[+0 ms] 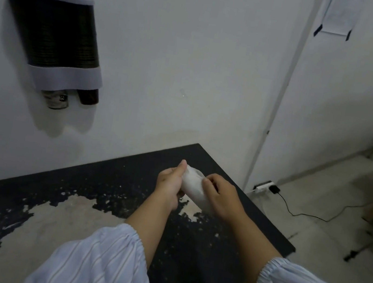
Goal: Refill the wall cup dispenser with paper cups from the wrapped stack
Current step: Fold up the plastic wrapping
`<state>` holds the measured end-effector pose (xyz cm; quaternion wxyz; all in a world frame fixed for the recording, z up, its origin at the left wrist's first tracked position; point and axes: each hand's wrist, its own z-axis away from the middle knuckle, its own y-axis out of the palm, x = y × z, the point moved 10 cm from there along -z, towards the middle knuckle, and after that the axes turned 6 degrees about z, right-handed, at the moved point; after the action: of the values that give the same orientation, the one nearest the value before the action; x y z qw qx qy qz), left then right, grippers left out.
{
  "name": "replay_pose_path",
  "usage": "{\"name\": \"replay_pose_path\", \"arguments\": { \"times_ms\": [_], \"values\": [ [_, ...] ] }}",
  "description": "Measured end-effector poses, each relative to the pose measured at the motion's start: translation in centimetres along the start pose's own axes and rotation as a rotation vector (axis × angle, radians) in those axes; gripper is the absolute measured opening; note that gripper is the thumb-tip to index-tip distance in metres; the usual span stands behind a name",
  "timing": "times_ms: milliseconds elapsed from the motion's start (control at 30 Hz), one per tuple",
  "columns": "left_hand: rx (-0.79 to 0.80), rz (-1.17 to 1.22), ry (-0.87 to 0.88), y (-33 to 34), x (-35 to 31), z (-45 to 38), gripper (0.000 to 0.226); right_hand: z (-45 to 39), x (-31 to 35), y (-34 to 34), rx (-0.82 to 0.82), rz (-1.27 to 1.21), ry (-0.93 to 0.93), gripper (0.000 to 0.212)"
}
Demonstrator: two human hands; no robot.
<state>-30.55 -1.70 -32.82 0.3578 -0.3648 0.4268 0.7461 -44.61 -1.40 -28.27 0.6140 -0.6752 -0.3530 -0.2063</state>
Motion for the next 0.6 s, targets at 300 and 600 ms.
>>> {"name": "replay_pose_path", "arguments": {
  "times_ms": [300,600],
  "values": [
    [-0.017,-0.023,-0.061,5.4,8.6,6.7,0.019,7.0,-7.1,-6.2,0.05,0.138,-0.005,0.02],
    [-0.024,-0.163,-0.033,7.1,16.8,12.4,0.011,14.5,-14.3,-8.3,0.122,0.226,0.065,0.012]
  ]
}}
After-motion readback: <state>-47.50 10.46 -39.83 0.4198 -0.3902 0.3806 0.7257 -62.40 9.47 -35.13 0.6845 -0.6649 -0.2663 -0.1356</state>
